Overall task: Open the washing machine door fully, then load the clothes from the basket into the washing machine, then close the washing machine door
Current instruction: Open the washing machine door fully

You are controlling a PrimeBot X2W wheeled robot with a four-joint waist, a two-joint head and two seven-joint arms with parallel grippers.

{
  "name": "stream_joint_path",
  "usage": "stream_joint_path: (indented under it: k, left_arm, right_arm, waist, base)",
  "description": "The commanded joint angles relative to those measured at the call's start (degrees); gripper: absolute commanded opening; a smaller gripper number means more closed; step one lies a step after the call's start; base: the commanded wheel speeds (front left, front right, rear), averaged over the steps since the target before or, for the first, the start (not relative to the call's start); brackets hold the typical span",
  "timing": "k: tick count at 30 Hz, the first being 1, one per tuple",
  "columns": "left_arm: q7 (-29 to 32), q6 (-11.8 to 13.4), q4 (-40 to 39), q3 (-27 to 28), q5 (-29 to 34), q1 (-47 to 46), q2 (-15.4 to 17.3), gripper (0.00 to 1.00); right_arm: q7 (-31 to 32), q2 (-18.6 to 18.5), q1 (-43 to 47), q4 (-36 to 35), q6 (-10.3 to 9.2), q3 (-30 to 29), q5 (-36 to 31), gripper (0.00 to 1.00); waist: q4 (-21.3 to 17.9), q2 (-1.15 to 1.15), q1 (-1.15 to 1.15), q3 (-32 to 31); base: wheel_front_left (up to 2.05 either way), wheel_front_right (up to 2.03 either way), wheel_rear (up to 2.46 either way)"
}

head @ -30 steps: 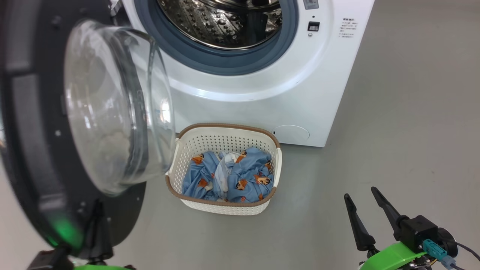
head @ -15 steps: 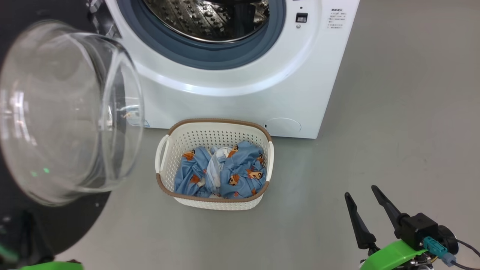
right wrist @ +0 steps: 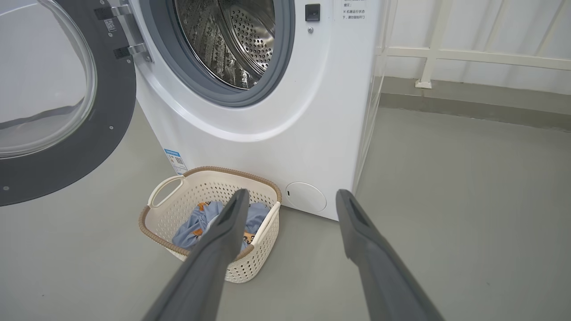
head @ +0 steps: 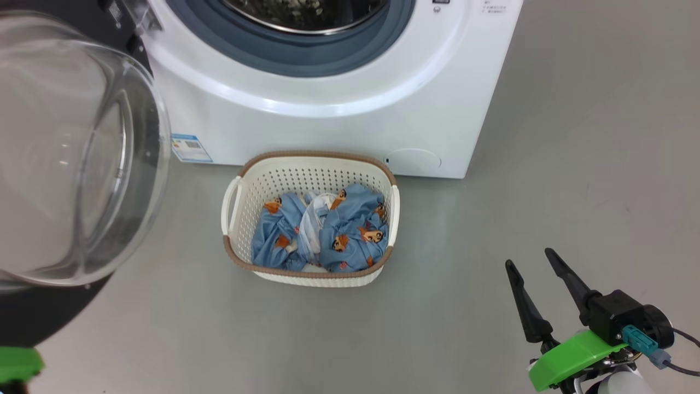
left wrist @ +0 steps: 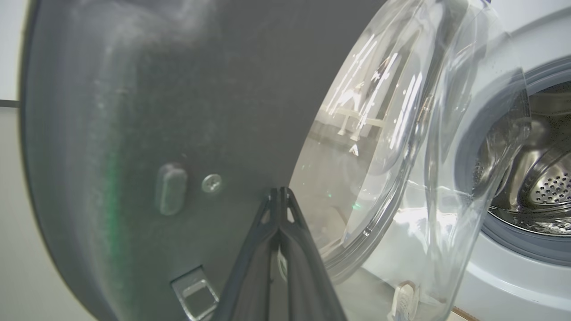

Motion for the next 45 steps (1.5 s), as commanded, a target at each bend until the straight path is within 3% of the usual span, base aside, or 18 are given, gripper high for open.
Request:
stream_joint_path:
  k: [1,13,21,30,36,39,41,45]
  left_arm:
    - [-0.3,-0.1,-0.7,2.9,0.9,-2.4,3.3,0.00]
    - [-0.3,-1.9,4.4,9.2,3.4,-10.0,4.9,0.00]
    - [-0.3,-3.4,4.1,11.7,6.1,-10.1,3.9,0.00]
    - [-0.3,-5.7,-2.8,12.9,8.6,-5.1,-0.1,0.00]
    - [-0.3,-6.3,-10.0,8.9,9.1,-0.7,-1.7,0.00]
    - [-0.3,-6.0,-12.0,5.2,6.1,1.9,-1.9,0.45]
    - [-0.3,-5.2,-13.5,2.3,4.9,3.7,-1.9,1.00]
    - [-0.3,-3.3,-16.3,-2.0,3.4,6.5,-1.9,1.00]
  right_arm:
    - [-0.7,-0.5,-1.5,-1.3,0.35,1.4,0.4,1.00]
    - [-0.7,-1.2,-2.4,-1.4,0.35,1.8,1.0,1.00]
    - [-0.7,-0.7,-2.1,-1.0,0.35,1.6,1.1,1.00]
    - [-0.7,0.5,-0.9,-0.6,0.35,1.2,1.1,1.00]
    - [-0.7,0.9,-0.1,-0.6,0.35,1.1,1.3,1.00]
    - [-0.7,1.1,0.3,-0.7,0.35,1.1,1.3,1.00]
    - [-0.7,1.3,0.4,-0.8,0.35,1.1,1.3,1.00]
    - [-0.7,1.6,0.7,-0.9,0.35,1.1,1.3,1.00]
  waist:
    - [0.0,0.00,0.00,0.8]
    - [-0.3,0.00,0.00,3.8]
    - [-0.7,0.00,0.00,2.9]
    - [-0.3,0.00,0.00,-0.1]
    - [-0.5,0.00,0.00,-1.7]
    - [-1.1,0.00,0.00,-2.4]
    - [-1.5,0.00,0.00,-2.8]
    - [-2.5,0.00,0.00,-3.5]
  base:
    - [0.00,0.00,0.00]
    - [0.00,0.00,0.00]
    - [0.00,0.00,0.00]
    - [0.00,0.00,0.00]
    - [0.00,0.00,0.00]
    - [0.00,0.00,0.00]
    - [0.00,0.00,0.00]
    - [0.00,0.00,0.00]
